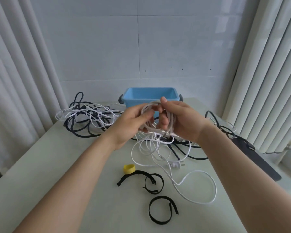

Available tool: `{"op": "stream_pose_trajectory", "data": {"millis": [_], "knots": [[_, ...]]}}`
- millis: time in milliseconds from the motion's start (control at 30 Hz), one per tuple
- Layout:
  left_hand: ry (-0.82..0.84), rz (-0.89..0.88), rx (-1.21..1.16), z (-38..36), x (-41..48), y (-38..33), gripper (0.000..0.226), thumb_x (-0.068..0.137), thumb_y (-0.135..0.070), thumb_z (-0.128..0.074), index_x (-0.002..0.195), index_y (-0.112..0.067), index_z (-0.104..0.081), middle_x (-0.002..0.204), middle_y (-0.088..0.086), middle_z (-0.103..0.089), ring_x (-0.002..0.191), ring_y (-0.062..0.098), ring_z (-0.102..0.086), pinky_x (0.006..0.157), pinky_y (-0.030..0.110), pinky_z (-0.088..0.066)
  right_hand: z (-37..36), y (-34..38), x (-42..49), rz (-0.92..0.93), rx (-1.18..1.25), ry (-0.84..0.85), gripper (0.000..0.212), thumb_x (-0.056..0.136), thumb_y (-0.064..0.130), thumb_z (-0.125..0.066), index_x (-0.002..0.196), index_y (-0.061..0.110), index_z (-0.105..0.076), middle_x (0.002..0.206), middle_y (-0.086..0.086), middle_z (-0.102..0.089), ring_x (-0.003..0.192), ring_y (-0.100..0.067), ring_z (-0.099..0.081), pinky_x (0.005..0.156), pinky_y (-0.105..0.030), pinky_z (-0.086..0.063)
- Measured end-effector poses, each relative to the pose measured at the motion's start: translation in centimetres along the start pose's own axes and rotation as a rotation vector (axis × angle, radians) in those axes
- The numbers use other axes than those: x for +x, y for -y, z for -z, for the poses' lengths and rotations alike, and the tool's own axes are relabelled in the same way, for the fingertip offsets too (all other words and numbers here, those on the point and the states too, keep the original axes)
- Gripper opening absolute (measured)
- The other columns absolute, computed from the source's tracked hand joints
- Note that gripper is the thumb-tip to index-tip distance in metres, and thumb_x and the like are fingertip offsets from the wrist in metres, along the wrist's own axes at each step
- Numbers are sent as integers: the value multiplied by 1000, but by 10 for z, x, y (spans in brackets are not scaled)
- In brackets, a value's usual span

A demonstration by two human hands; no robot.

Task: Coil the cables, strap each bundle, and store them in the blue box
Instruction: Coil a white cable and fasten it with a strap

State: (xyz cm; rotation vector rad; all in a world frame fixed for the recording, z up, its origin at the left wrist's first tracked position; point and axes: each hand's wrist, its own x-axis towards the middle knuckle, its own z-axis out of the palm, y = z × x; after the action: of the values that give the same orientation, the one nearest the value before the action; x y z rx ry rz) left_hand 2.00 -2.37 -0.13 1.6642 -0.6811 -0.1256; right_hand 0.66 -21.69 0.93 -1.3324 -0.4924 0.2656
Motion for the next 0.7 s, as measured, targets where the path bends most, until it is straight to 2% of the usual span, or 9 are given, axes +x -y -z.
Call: {"op": "stream_pose_trajectory", "data": {"millis": [67, 133, 233, 333, 433, 533, 600, 700], "knots": [[-58, 0, 26, 2, -5, 1, 39, 95, -40, -51, 121, -15, -67, 83, 4, -56, 74, 15, -57, 64, 27, -47, -5, -1, -8, -8, -38, 2, 27, 98, 30, -49, 84, 9, -62, 65, -6, -61, 62, -20, -61, 66, -30, -53], [-76, 16, 40, 3, -14, 2, 44, 92, -41, -53, 121, -11, -67, 78, -1, -51, 71, 11, -53, 62, 27, -46, -10, -7, -16, -32, -46, 2, 26, 97, 28, -50, 88, 8, -63, 69, -7, -61, 69, -21, -62, 72, -33, -53], [-37, 45, 39, -1, -32, 4, 46, 91, -38, -56, 121, -5, -65, 77, -3, -55, 71, 8, -56, 61, 25, -48, -21, -16, -32, -72, 8, -18, 32, 99, 32, -47, 98, 3, -58, 64, -4, -52, 66, -21, -56, 71, -31, -49], [25, 58, 72, -7, -50, 8, 40, 90, -36, -61, 120, -12, -68, 88, -4, -66, 79, 5, -60, 66, 26, -51, -29, -23, -52, -86, 51, -91, 31, 101, 30, -43, 89, 6, -59, 57, 2, -44, 59, -16, -43, 65, -26, -40], [67, 79, 19, -13, -72, 17, 39, 89, -32, -64, 124, -15, -66, 104, -6, -72, 92, 6, -64, 80, 27, -54, -36, -34, -69, -61, 79, -175, 32, 103, 26, -40, 83, 7, -56, 56, 2, -32, 60, -17, -30, 68, -30, -34], [46, 100, 12, -11, -91, 31, 34, 90, -22, -73, 124, -21, -67, 118, -6, -72, 107, 11, -66, 93, 28, -54, -37, -44, -79, -16, 77, -237, 30, 102, 27, -43, 84, 7, -55, 57, 2, -31, 58, -17, -33, 70, -33, -39], [-43, 94, 208, -7, -99, 38, 31, 86, -13, -72, 113, -29, -70, 112, -11, -73, 102, 11, -68, 89, 29, -55, -36, -47, -84, 10, 42, -275, 30, 103, 26, -42, 84, 6, -55, 56, 3, -33, 56, -17, -37, 69, -32, -43], [-89, 62, 506, -5, -106, 43, 27, 85, -5, -72, 99, -28, -72, 96, -10, -73, 85, 11, -68, 73, 23, -50, -38, -51, -89, 34, -90, -308, 31, 104, 24, -41, 84, 7, -56, 53, 3, -36, 53, -17, -40, 63, -26, -48]]}}
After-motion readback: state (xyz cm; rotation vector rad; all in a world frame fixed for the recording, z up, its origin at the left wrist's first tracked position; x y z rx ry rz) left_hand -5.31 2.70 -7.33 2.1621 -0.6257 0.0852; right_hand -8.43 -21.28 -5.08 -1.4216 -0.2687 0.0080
